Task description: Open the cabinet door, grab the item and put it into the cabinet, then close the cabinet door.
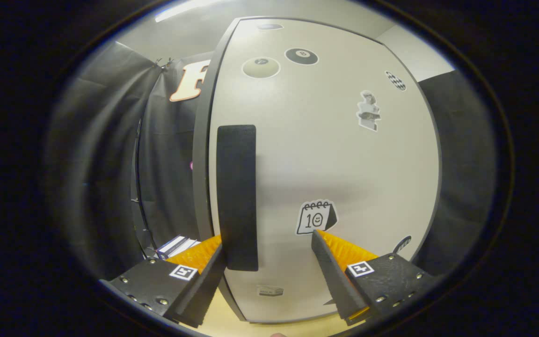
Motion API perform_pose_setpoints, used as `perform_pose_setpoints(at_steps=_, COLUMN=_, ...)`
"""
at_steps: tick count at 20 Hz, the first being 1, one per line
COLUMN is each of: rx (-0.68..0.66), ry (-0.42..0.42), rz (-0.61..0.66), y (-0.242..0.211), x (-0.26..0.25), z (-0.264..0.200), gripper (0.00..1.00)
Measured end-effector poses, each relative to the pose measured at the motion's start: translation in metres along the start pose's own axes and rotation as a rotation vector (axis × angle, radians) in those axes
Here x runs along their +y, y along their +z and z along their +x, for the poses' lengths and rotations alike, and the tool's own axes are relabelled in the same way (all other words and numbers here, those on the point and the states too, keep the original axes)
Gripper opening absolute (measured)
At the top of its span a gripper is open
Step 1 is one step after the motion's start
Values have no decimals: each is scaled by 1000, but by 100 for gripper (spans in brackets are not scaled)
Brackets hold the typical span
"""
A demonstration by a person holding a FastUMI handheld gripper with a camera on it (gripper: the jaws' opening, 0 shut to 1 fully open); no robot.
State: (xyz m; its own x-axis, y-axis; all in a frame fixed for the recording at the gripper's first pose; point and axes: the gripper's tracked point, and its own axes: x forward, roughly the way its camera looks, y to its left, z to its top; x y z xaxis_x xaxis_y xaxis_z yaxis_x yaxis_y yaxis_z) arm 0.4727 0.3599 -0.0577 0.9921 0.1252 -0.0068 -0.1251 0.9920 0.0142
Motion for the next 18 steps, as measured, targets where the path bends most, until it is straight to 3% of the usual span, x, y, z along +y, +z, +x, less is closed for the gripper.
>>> perform_pose_setpoints(at_steps=6, rx=18, ry=44, rz=11, y=8, x=-3, z=-47, gripper=100)
perform_pose_setpoints(at_steps=18, rx=12, ry=-48, rz=-18, y=28, x=-75, z=-206, gripper=100)
